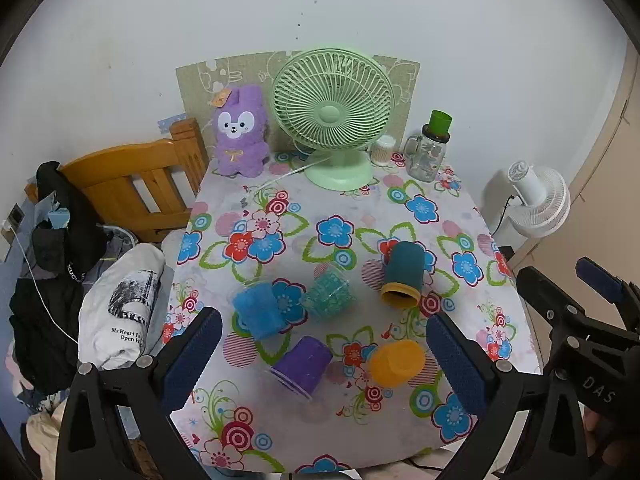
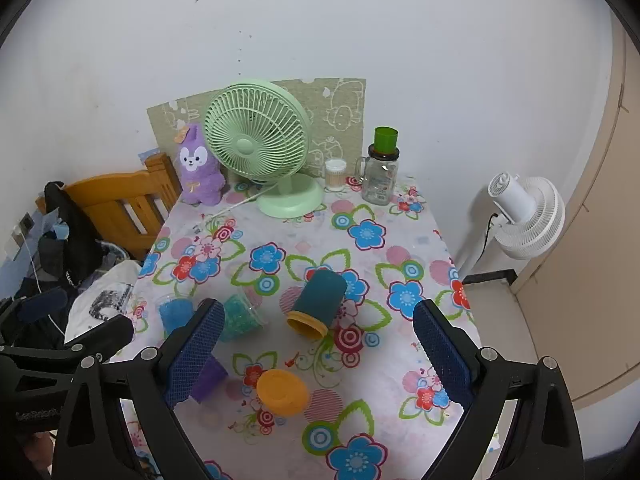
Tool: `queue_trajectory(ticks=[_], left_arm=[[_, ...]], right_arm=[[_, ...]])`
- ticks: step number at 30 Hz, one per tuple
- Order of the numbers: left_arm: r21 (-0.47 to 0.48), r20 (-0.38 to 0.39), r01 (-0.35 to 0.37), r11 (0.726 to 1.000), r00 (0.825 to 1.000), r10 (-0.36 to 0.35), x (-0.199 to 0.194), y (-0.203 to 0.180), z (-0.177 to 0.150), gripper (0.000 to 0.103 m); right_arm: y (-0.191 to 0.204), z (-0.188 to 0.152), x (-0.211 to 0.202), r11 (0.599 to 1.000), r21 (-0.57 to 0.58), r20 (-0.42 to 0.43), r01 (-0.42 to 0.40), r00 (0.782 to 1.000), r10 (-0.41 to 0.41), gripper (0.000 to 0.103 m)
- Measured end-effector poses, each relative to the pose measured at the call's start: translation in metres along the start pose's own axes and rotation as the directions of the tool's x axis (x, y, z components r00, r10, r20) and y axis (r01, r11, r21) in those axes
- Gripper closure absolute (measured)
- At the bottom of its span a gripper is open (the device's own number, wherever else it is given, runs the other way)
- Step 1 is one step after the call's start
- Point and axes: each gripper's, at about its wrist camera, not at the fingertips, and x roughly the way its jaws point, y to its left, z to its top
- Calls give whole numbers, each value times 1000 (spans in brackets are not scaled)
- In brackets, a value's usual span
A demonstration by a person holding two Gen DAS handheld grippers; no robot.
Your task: Flip cup upside down
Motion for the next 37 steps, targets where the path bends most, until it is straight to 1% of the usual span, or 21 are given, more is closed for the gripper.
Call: queue_trajectory(ticks=[28, 37], left_arm=[[-2, -21, -2, 1000, 1000, 2, 7, 6, 0, 0], [-2, -54, 0, 1000, 999, 0, 23, 16, 0, 0]], right_arm=[[6, -3, 10, 1000, -5, -48, 10, 999, -11, 6], [13, -3, 25, 1000, -10, -89, 9, 996, -10, 6]])
